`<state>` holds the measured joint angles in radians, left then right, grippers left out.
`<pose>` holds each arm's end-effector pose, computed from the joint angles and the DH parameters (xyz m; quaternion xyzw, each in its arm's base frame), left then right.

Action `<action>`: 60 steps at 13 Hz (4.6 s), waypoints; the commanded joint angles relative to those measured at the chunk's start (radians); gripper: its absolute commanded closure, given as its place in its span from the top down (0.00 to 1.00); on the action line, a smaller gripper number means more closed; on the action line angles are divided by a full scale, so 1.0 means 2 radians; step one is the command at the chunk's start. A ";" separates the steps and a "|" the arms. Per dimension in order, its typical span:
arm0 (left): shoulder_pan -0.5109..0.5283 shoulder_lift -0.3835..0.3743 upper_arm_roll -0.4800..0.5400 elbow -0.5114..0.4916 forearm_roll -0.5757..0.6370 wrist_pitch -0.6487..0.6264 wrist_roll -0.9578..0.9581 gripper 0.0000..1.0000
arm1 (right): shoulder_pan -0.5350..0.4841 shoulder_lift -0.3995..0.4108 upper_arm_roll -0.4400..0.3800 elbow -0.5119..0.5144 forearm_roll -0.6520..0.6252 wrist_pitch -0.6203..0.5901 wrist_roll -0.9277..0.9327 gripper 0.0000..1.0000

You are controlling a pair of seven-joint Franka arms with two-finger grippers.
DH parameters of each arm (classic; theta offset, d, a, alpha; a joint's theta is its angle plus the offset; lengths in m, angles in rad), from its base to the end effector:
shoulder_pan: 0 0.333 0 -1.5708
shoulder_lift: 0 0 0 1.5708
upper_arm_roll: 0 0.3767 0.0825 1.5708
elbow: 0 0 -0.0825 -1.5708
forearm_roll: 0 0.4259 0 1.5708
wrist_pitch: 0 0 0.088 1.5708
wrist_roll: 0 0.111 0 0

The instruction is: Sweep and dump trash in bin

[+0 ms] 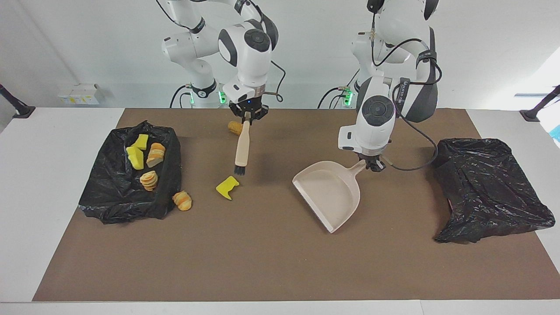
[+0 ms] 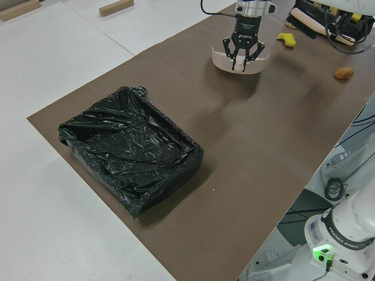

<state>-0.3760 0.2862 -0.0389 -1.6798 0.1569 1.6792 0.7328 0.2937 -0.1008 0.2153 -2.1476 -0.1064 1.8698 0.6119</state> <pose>0.6147 -0.2510 0.4530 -0.8184 0.5523 0.1517 0.0470 0.4642 0.2520 0.4688 0.9936 -0.0325 -0.0441 0.0983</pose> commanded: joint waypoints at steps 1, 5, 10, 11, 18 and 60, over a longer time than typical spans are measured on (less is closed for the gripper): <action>-0.025 -0.056 -0.002 -0.092 0.014 0.053 0.042 0.00 | -0.051 0.067 0.007 0.059 -0.065 -0.005 -0.050 0.00; -0.060 -0.100 -0.002 -0.179 0.016 0.144 0.039 0.00 | -0.095 0.117 0.005 0.080 -0.165 -0.019 -0.057 0.00; -0.080 -0.093 -0.003 -0.192 0.015 0.174 -0.042 0.00 | -0.134 0.135 0.006 0.083 -0.210 -0.032 -0.088 0.00; -0.083 -0.093 -0.004 -0.192 0.014 0.177 -0.066 0.00 | -0.135 0.141 0.006 0.083 -0.214 -0.031 -0.087 0.00; -0.092 -0.097 -0.004 -0.195 0.008 0.172 -0.110 0.00 | -0.100 0.163 0.011 0.087 -0.166 -0.052 -0.070 0.00; -0.103 -0.106 -0.002 -0.243 0.009 0.219 0.036 0.00 | -0.036 0.064 0.003 0.093 0.200 -0.086 -0.111 0.00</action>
<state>-0.5702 0.1099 -0.0545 -2.1277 0.1681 2.1361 0.7573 0.2372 0.1115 0.2163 -1.9011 0.2709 1.7244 0.3035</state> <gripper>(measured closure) 0.687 0.744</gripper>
